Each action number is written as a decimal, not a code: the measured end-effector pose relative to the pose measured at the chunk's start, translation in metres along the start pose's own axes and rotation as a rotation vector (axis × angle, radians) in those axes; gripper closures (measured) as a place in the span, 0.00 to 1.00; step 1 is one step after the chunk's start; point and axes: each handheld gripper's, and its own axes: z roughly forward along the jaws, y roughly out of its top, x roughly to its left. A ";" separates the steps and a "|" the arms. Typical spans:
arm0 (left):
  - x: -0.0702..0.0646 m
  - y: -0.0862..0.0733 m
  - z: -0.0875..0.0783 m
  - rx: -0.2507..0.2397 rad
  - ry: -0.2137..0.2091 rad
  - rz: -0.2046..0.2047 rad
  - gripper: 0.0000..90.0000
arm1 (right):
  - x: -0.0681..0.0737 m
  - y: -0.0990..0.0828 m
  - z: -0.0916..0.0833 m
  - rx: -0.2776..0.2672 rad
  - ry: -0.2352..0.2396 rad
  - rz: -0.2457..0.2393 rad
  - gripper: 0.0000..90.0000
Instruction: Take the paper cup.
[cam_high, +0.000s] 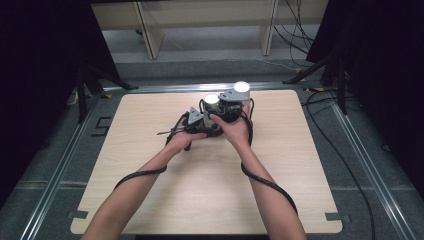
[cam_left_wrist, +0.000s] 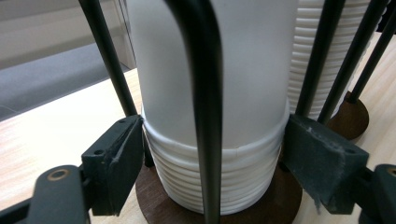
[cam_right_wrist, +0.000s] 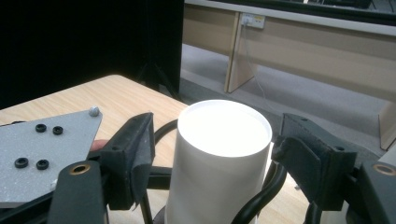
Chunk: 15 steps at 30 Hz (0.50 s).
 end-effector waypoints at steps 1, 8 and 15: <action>0.000 0.000 0.000 0.006 0.002 0.001 0.22 | 0.000 -0.001 0.002 0.019 -0.002 0.015 0.32; 0.001 0.001 0.002 0.015 -0.008 -0.004 0.22 | -0.001 -0.001 0.008 0.029 -0.022 -0.007 0.32; 0.002 0.001 0.002 0.018 -0.005 -0.008 0.22 | 0.003 0.001 0.013 0.039 -0.030 -0.018 0.32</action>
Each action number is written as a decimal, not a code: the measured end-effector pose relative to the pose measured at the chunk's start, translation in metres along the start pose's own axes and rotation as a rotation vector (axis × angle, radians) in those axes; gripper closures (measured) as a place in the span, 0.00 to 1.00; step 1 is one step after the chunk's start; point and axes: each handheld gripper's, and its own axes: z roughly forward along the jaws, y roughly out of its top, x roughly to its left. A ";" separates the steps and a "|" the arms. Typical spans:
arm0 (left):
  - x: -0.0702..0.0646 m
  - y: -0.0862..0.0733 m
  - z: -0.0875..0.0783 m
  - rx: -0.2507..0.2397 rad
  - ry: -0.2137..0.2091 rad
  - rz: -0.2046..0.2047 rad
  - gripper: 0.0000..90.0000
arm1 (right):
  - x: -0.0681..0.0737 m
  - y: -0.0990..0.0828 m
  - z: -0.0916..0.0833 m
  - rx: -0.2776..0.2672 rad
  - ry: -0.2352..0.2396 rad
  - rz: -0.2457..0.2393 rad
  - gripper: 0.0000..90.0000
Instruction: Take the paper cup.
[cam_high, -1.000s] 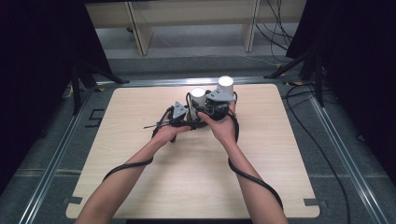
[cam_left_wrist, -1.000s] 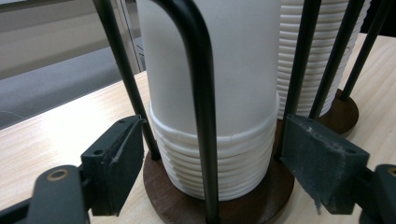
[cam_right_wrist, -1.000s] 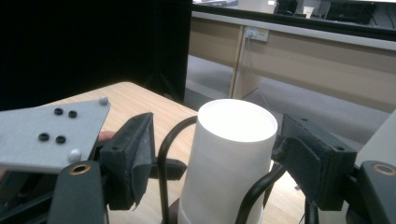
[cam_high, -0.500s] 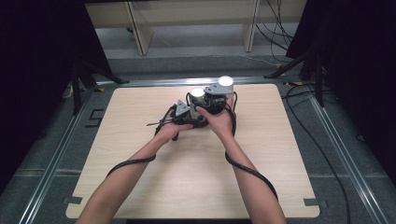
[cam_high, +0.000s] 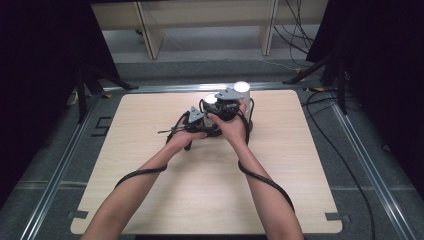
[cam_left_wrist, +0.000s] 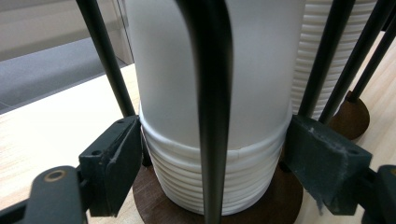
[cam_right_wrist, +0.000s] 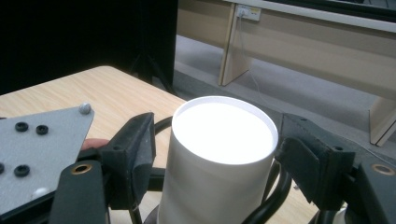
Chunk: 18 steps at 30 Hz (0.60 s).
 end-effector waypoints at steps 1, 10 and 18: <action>0.001 0.000 -0.002 0.023 0.000 0.020 0.22 | 0.001 0.000 0.002 -0.010 0.002 0.005 0.32; 0.000 0.000 -0.001 0.002 -0.008 -0.003 0.22 | 0.002 0.000 0.008 0.003 -0.025 0.011 0.35; 0.000 0.000 -0.002 0.005 -0.013 0.004 0.22 | 0.002 -0.001 0.011 0.005 -0.039 0.006 0.37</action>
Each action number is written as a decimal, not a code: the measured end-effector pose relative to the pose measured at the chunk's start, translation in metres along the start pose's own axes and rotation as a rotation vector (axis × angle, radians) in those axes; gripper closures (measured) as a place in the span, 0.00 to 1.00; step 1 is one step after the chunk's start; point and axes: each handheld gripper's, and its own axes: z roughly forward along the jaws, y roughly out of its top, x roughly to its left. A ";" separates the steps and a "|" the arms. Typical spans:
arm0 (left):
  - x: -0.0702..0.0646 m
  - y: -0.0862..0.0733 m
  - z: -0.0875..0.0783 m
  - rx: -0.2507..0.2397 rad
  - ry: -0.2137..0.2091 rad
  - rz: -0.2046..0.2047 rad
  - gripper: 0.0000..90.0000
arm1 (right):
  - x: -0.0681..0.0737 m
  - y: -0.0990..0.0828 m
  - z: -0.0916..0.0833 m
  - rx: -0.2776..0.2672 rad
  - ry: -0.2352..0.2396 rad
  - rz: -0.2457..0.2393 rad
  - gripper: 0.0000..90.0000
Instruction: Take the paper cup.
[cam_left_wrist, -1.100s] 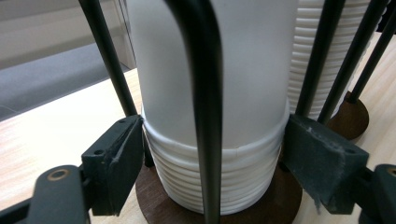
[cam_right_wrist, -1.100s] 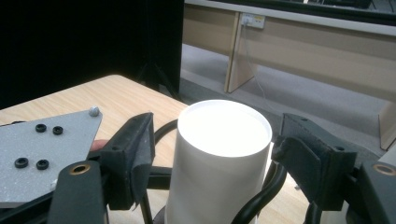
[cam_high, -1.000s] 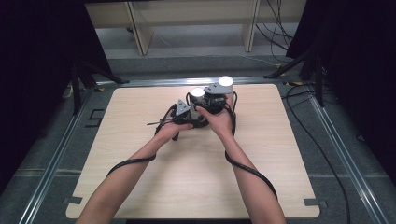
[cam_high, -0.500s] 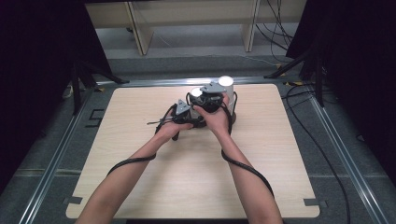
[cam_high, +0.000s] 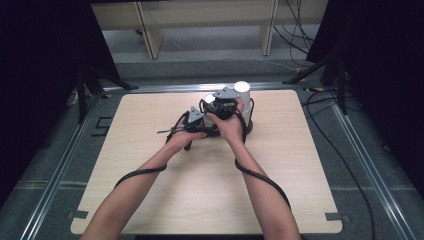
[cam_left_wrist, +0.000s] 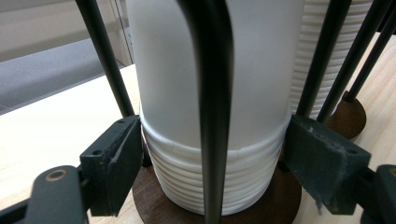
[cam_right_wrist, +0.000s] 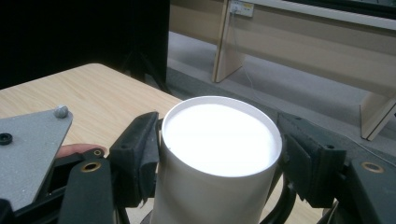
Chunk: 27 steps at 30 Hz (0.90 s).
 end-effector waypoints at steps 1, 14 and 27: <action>0.000 0.000 0.000 0.002 0.000 0.004 0.22 | 0.000 0.000 0.000 0.002 0.002 -0.001 0.37; 0.000 0.000 0.000 0.012 -0.001 0.016 0.22 | -0.001 0.002 -0.003 -0.008 0.011 0.020 0.40; 0.003 0.001 0.002 0.031 -0.014 0.003 0.19 | -0.002 0.002 -0.002 -0.005 0.038 0.039 0.40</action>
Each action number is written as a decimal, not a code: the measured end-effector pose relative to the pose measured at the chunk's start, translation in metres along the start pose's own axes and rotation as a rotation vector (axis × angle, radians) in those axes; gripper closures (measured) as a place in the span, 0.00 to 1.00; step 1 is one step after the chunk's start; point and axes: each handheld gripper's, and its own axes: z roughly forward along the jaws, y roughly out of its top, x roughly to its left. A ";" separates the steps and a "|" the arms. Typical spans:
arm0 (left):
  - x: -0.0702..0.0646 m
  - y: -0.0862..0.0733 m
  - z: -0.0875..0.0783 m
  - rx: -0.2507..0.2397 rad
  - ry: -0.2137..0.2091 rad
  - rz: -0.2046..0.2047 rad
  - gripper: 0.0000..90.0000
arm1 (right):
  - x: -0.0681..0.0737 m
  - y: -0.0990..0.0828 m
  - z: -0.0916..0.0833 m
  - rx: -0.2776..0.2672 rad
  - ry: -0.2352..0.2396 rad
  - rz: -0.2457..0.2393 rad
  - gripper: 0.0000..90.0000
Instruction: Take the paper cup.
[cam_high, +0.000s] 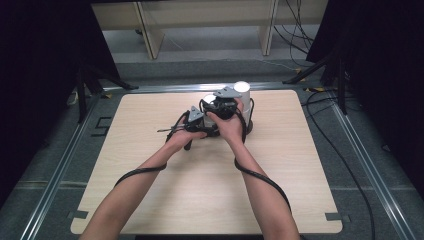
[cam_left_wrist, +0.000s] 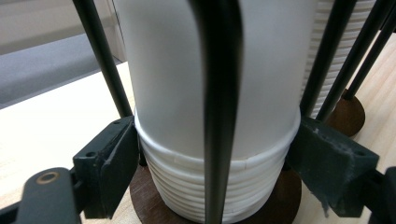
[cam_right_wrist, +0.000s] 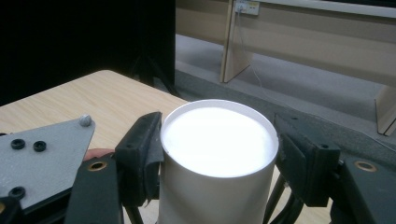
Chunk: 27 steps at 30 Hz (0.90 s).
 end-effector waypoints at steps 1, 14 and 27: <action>0.000 0.000 0.000 0.006 -0.001 0.001 0.19 | -0.001 0.001 0.000 0.011 0.006 -0.011 0.40; 0.000 0.000 -0.001 0.008 -0.004 -0.003 0.19 | 0.002 0.003 0.004 0.030 -0.006 -0.019 0.37; 0.000 0.000 -0.001 0.006 -0.003 -0.002 0.20 | 0.002 0.016 -0.002 -0.001 0.001 -0.004 0.40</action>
